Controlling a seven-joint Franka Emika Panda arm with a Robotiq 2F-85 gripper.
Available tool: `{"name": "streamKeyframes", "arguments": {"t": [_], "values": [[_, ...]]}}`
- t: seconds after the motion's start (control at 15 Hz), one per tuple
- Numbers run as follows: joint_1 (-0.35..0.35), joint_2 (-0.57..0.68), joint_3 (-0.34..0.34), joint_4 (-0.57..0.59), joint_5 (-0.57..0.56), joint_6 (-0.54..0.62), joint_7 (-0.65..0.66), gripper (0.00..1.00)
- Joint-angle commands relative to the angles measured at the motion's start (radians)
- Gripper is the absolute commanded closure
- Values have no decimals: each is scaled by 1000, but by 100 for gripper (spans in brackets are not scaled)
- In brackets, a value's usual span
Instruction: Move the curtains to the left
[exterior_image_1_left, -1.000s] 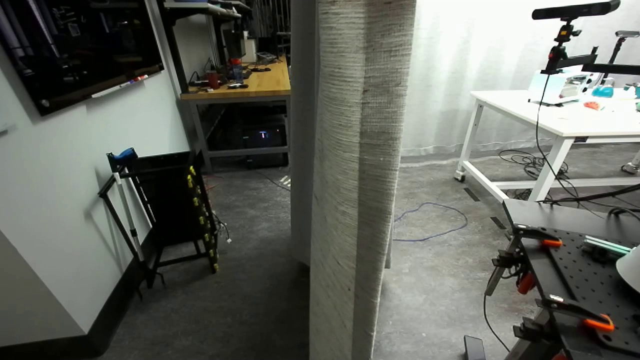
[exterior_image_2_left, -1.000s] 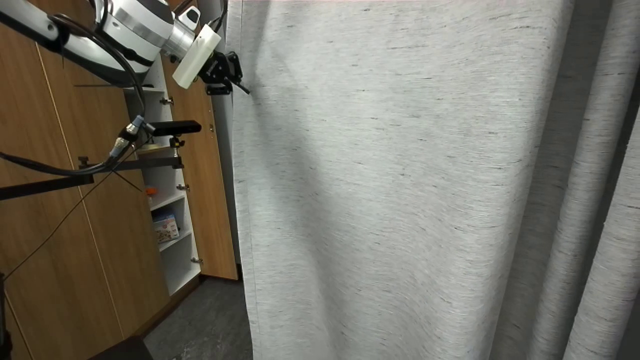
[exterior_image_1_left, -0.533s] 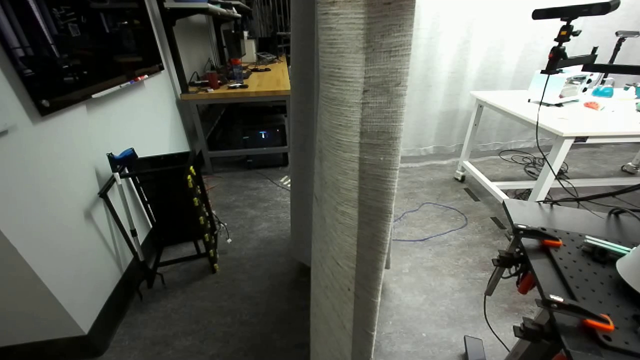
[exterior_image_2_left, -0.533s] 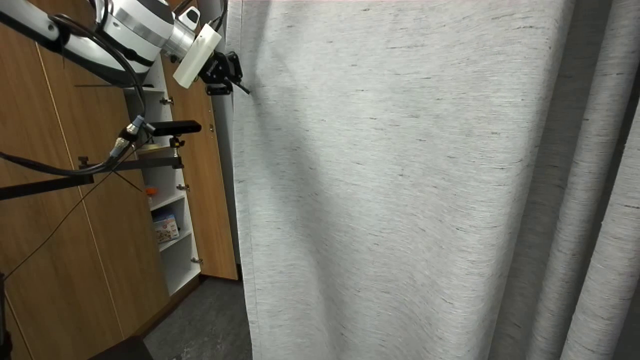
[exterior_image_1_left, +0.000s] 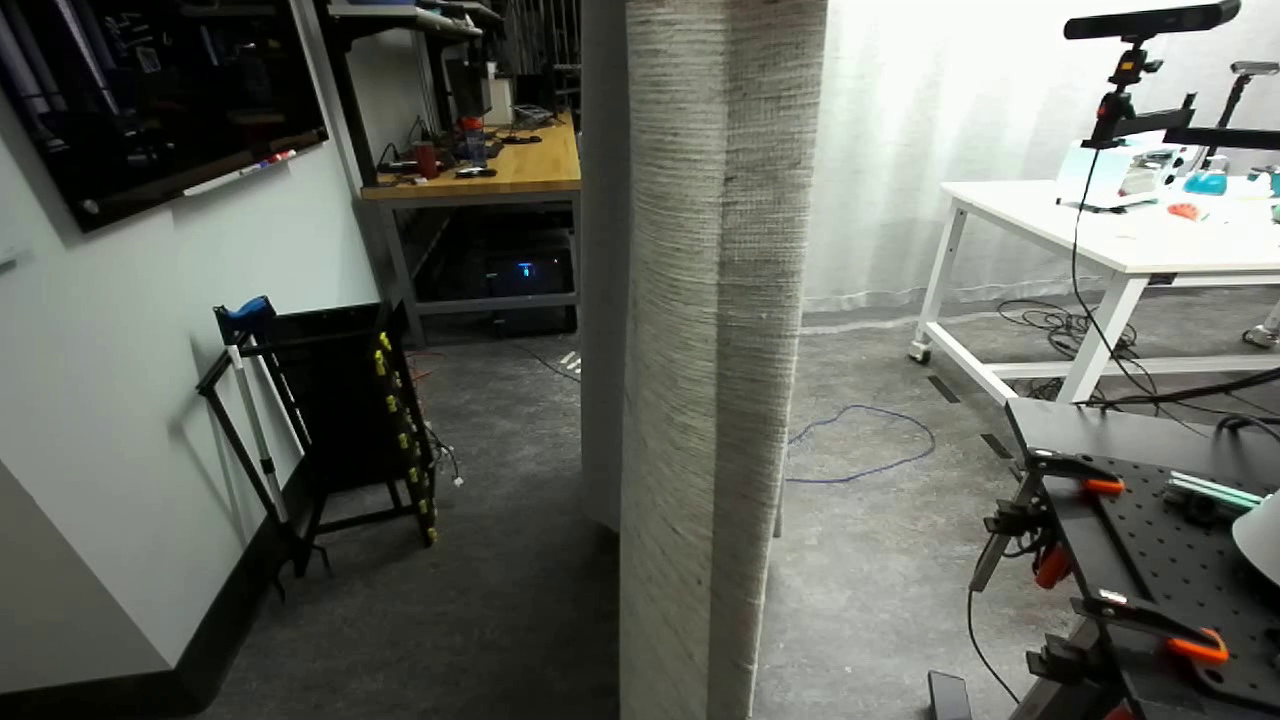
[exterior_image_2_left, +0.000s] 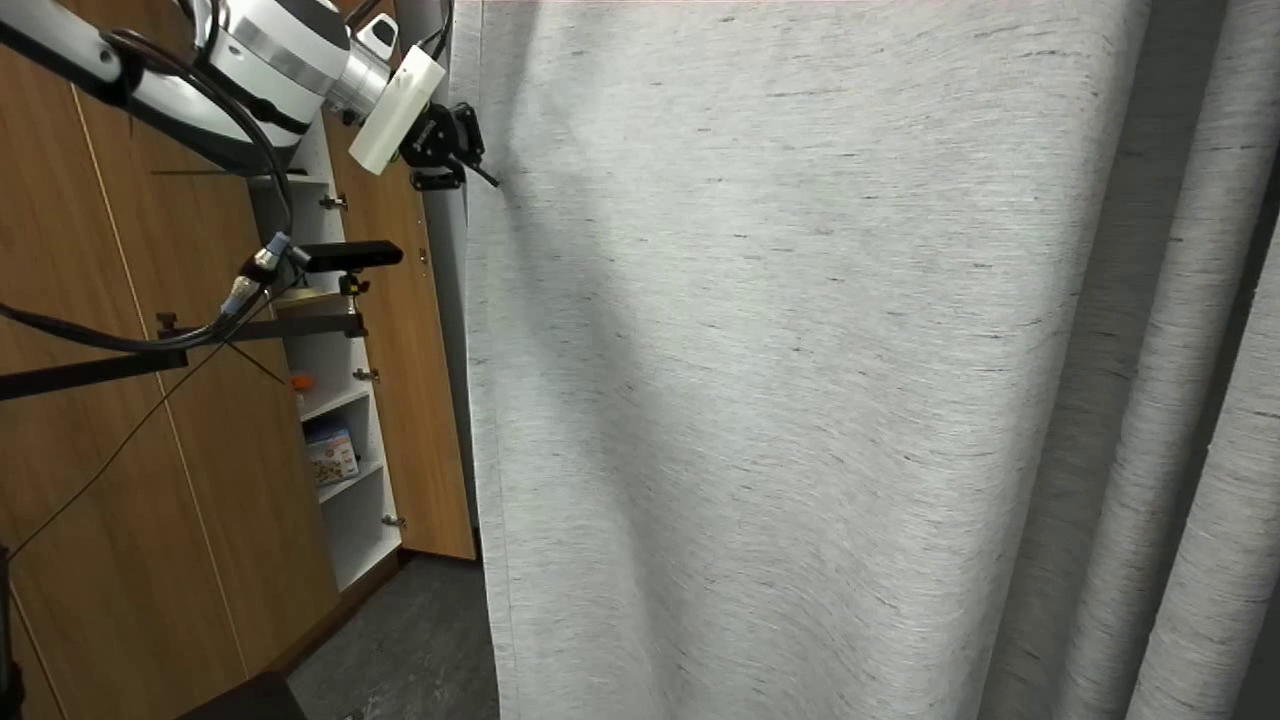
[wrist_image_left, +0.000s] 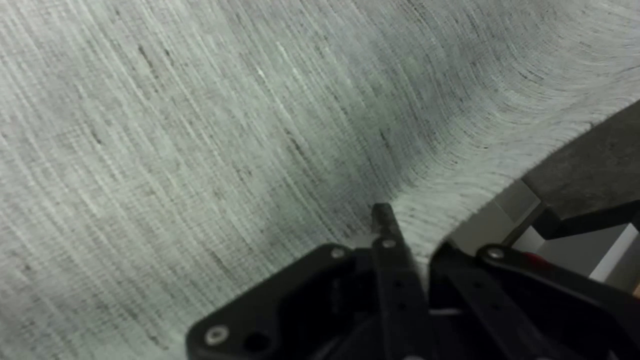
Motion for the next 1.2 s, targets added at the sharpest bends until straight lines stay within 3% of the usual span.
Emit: {"name": "streamKeyframes", "arguments": {"t": [0.0,0.33,0.47,0.73,0.93,1.13], "values": [[45,84,24,-53,3,5,-10,99],[44,83,26,-51,2,-6,-19,99],[43,83,28,-51,0,-15,-19,72],[52,228,98,-97,-25,-34,-4,42],[43,392,163,-91,-134,-44,86,20],[74,578,176,-35,-316,-91,225,0]]}}
